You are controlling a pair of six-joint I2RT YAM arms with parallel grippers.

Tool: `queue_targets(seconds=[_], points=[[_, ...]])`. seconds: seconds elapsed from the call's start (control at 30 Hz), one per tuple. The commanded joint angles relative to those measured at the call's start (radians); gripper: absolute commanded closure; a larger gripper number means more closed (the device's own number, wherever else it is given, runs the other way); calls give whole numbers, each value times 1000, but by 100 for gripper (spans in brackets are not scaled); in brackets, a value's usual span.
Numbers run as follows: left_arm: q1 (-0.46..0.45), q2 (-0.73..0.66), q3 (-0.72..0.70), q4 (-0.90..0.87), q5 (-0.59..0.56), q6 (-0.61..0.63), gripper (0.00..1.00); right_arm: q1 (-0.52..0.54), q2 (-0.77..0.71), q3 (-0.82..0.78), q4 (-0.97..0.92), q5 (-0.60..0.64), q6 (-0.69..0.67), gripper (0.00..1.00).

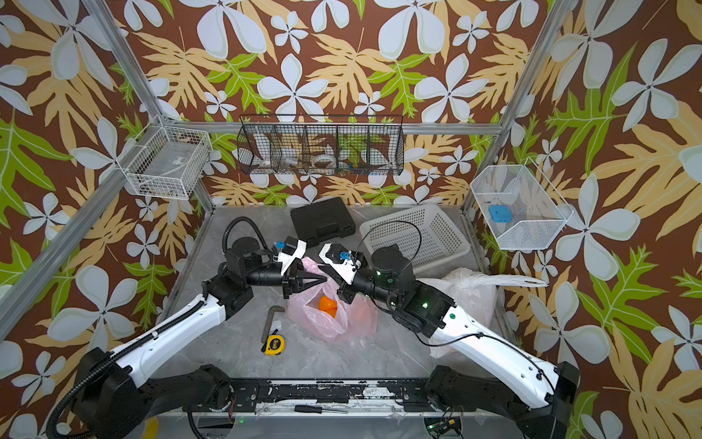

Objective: Place the oranges into plastic bags & tie knots
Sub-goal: Tie the plastic bag at the center of the board.

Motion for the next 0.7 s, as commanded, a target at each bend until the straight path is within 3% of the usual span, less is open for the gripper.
queue_targets(seconds=[0.0, 0.67], points=[[1, -8, 2, 40, 16, -14, 79, -2, -28, -25, 15, 62, 27, 100], [-3, -5, -21, -6, 12, 7, 79, -4, -83, -83, 120, 179, 147, 100]])
